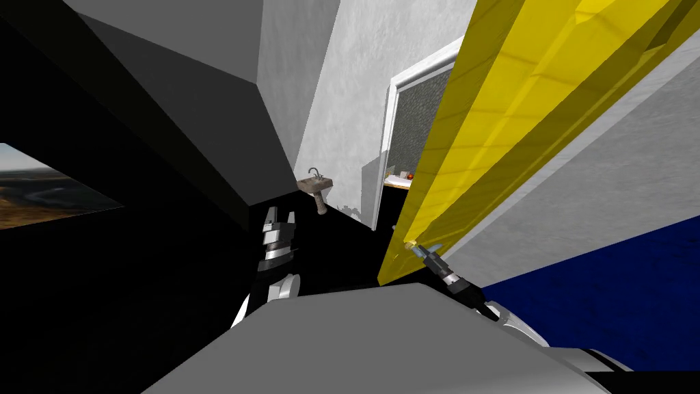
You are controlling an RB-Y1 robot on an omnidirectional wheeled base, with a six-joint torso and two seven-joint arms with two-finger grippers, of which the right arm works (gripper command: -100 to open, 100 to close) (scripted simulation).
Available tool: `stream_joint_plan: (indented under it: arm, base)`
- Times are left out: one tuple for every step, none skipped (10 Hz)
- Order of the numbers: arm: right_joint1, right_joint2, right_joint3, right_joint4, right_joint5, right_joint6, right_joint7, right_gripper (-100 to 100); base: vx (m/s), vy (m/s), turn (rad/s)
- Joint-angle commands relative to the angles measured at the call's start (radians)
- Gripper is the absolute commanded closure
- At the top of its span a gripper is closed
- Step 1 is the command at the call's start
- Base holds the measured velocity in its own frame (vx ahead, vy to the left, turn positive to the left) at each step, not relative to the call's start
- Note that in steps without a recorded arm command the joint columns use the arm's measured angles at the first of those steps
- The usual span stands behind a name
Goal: Pull the door open
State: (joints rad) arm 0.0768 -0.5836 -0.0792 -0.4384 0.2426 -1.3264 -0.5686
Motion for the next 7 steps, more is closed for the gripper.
stream_joint_plan:
  arm:
    - [-0.008,-0.002,-0.001,0.012,0.003,-0.009,0.001,100]
    - [-0.016,-0.003,-0.001,0.023,0.005,-0.013,0.001,100]
    - [-0.023,-0.004,-0.001,0.033,0.008,-0.017,0.001,100]
    - [-0.031,-0.004,0.000,0.043,0.011,-0.022,0.002,100]
    - [-0.038,-0.005,0.000,0.052,0.013,-0.026,0.002,100]
    - [-0.044,-0.006,0.000,0.060,0.016,-0.030,0.002,100]
    - [-0.049,-0.006,0.000,0.068,0.018,-0.033,0.002,100]
  base:
    - [-0.181,-0.086,0.105]
    - [-0.180,-0.087,0.148]
    - [-0.181,-0.087,0.157]
    - [-0.217,-0.085,0.151]
    - [-0.219,-0.099,0.145]
    - [-0.218,-0.077,0.145]
    - [-0.194,-0.091,0.118]
